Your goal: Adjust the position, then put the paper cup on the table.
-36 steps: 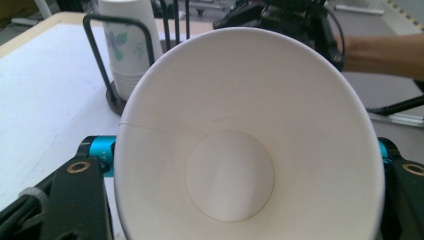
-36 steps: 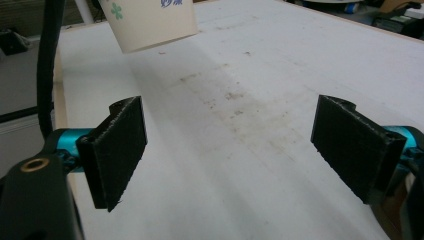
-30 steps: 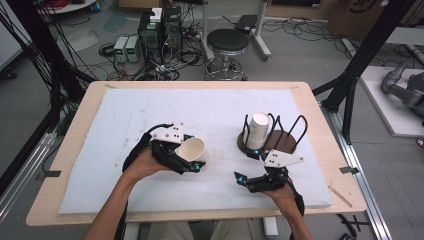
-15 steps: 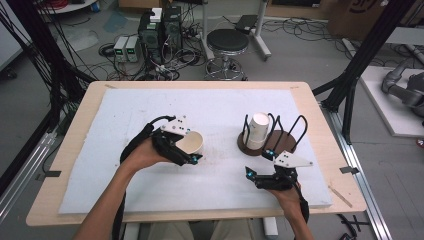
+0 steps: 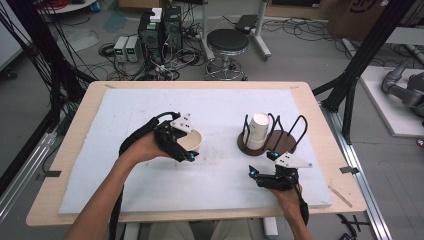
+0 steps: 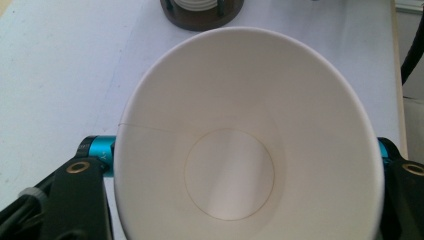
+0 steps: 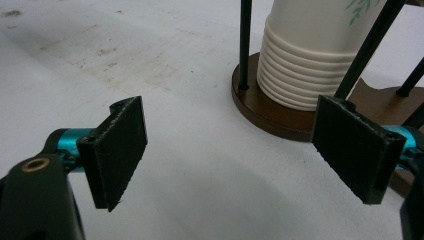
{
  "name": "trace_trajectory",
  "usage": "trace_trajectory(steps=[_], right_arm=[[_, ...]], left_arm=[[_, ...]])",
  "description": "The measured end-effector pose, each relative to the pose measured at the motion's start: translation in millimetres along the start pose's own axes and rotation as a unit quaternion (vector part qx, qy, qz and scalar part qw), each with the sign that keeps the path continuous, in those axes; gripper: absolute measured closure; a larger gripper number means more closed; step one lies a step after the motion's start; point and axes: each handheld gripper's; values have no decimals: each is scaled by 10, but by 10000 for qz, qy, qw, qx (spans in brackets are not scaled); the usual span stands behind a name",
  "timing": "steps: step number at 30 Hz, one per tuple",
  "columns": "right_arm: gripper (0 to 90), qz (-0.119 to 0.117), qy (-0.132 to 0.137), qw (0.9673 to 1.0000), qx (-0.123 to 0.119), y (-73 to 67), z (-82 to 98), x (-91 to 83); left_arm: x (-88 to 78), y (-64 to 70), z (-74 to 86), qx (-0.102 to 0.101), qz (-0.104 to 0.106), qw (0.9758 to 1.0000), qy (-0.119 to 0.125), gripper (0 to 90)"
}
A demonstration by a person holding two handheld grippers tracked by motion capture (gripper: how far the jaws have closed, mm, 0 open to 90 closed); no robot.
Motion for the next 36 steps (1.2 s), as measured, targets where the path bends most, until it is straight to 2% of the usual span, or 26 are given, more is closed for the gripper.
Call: trace_trajectory(steps=[11, 36], right_arm=[[152, 8, -1, 10000, 66, 3, 2, 0], [153, 9, 48, 10000, 13, -3, 7, -9]], left_arm=[[31, -29, -15, -8, 8, 10000, -77, 285], [74, -56, -7, -3, 35, 9999, -101, 284]])
Point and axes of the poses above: each handheld gripper's, and its own axes: x roughly forward along the jaws, z roughly out of its underside, y roughly to its right, and after that the axes turned 4 degrees about y, right-handed
